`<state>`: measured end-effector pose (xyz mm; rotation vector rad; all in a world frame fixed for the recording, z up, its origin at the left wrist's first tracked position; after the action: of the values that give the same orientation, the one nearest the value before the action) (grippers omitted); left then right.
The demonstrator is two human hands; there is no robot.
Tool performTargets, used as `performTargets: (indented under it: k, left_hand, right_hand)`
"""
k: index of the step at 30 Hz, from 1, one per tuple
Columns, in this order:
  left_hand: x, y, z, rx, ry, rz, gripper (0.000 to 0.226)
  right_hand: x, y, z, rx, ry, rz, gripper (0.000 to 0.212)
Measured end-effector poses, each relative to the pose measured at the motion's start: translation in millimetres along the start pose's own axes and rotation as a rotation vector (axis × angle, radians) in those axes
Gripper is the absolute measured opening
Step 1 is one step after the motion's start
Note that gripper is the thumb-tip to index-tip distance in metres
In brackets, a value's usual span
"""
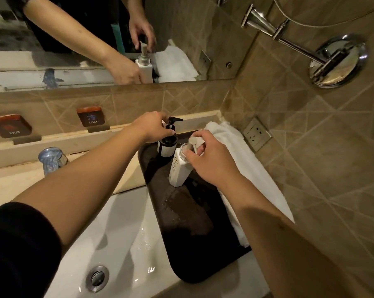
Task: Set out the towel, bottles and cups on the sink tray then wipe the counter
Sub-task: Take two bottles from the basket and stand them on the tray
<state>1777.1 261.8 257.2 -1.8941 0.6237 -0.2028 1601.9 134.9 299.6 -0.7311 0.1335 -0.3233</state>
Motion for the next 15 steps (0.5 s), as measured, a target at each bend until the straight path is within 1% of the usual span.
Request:
performTargets:
  k: [3, 6, 9, 12, 15]
  left_hand:
    - [-16.8, -0.2, 2.9, 0.005, -0.002, -0.044, 0.046]
    - [-52.1, 2.2, 0.0, -0.034, 0.021, -0.051, 0.036]
    - [-100.3, 8.3, -13.3, -0.053, 0.090, 0.033, 0.027]
    - [-149.3, 15.9, -32.5, -0.007, 0.156, 0.109, 0.020]
    - [-191.5, 26.2, -57.7, 0.031, 0.229, 0.169, 0.022]
  right_hand:
    - [-11.7, -7.8, -4.3, 0.014, 0.037, 0.008, 0.054]
    - [-31.3, -18.3, -11.1, -0.005, 0.084, 0.024, 0.057]
    - [-57.0, -30.0, -21.8, -0.038, 0.139, 0.041, 0.044]
    - [-91.4, -43.3, -34.5, -0.083, 0.172, 0.045, 0.032]
    - [-138.8, -59.6, -45.1, -0.133, 0.165, 0.039, 0.030]
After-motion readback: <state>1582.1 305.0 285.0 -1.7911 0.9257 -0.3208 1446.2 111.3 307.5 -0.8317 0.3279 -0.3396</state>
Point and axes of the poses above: each hand's wrist, its own x-axis towards the middle knuckle, its own y-axis out of the palm, z = x × y, the point moved 4 cm from there along x, towards the middle knuckle, and after that the axes turned 9 degrees about x, right-handed, at the moved point
